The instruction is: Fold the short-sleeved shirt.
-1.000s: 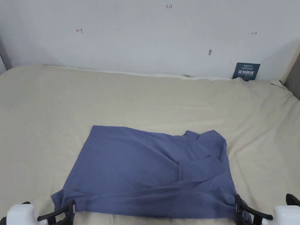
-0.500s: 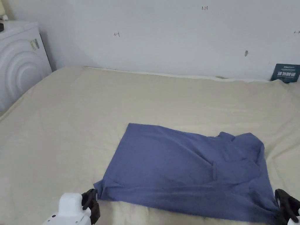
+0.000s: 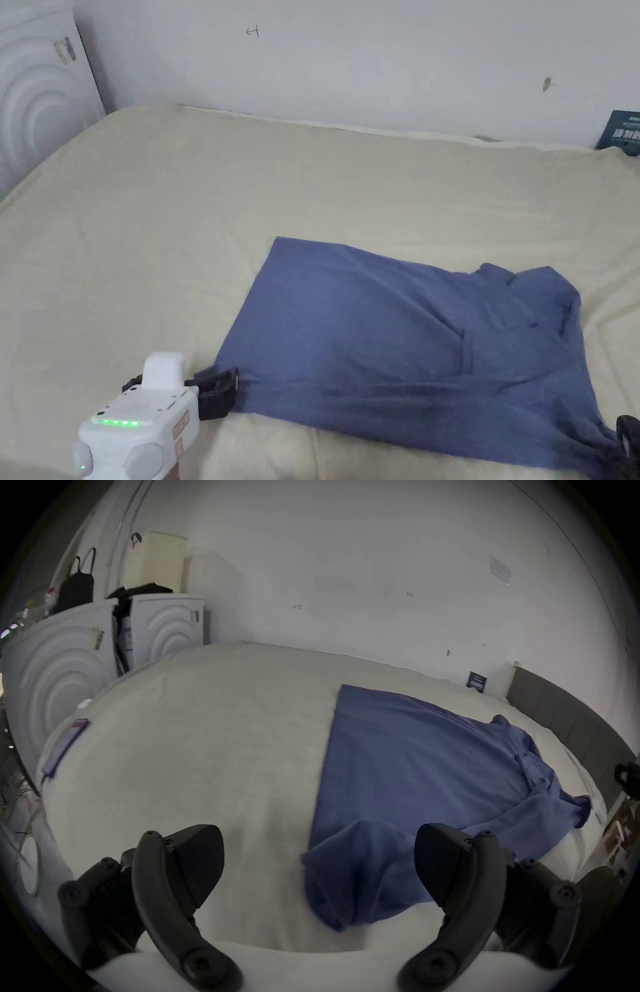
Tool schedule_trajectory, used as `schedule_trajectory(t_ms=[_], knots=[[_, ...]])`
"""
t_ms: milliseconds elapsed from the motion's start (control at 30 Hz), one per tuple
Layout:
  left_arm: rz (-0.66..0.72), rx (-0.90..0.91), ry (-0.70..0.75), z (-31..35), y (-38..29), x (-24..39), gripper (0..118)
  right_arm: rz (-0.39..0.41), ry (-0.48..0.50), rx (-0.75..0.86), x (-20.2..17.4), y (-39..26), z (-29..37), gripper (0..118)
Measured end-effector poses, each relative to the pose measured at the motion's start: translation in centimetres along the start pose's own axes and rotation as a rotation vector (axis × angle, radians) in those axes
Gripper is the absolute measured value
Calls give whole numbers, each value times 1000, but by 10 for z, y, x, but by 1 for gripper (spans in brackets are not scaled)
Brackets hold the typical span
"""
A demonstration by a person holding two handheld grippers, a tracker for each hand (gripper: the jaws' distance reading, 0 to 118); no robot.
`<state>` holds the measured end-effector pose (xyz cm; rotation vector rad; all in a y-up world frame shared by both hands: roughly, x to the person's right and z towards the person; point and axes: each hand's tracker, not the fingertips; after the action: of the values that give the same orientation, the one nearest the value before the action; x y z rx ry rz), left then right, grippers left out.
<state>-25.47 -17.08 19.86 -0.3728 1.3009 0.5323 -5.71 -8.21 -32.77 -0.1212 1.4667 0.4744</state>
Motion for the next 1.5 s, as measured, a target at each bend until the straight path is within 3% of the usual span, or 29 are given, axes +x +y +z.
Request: schedule_trajectory(t_ms=[33, 67, 100, 133, 267, 333, 400, 433, 533, 800, 833, 900, 933, 967, 1033, 1233, 1433, 1500], knots=[[-1, -7, -37, -2, -3, 3, 33, -7, -1, -11, 2, -2, -2, 1], [-18, -18, -30, -2, -6, 8, 33, -20, -4, -22, 5, -4, -3, 1], [-59, -23, -1, -3, -8, 14, 13, -33, -8, -30, 7, -6, -4, 1], [-127, -14, 32, 1, -8, 23, 1, -45, -12, -38, 10, -8, -6, 1], [-45, 41, -2, 8, -5, 18, 1, -60, -29, -54, 13, -12, -10, 6], [-45, 52, 4, 13, -3, 23, 1, -77, -32, -64, 16, -14, -15, 47], [-57, 63, -10, 15, -1, 15, 1, -111, -19, -120, 20, -18, -25, 111], [-66, 70, -12, 17, -1, 16, 1, -136, -1, -156, 20, -20, -31, 118], [-81, 74, -22, 17, -1, 14, 1, -180, 35, -174, 23, -27, -46, 118], [-83, 57, -30, 13, -3, 8, 1, -190, 17, -266, 32, -33, -97, 116], [-86, 54, -33, 12, -3, 7, 1, -206, 2, -327, 38, -41, -109, 103], [-83, 39, -39, 10, -4, 5, 1, -250, 98, -416, 47, -47, -119, 3], [-87, 28, -50, 11, -6, 10, 1, -274, 151, -441, 50, -52, -122, 3], [-92, 19, -61, 11, -8, 10, 1, -348, 204, -469, 55, -66, -123, 3], [-105, 10, -57, 11, -11, 13, 1, -279, 126, -377, 59, -66, -110, 3], [-66, 32, -56, 25, -14, 12, 1, -252, 34, -242, 27, -37, -51, 3], [39, 160, -149, 45, 11, 9, 1, -255, 19, -154, 34, -41, -39, 3], [32, 130, -117, 37, 29, 12, 1, -244, 12, -129, 37, -38, -42, 3]])
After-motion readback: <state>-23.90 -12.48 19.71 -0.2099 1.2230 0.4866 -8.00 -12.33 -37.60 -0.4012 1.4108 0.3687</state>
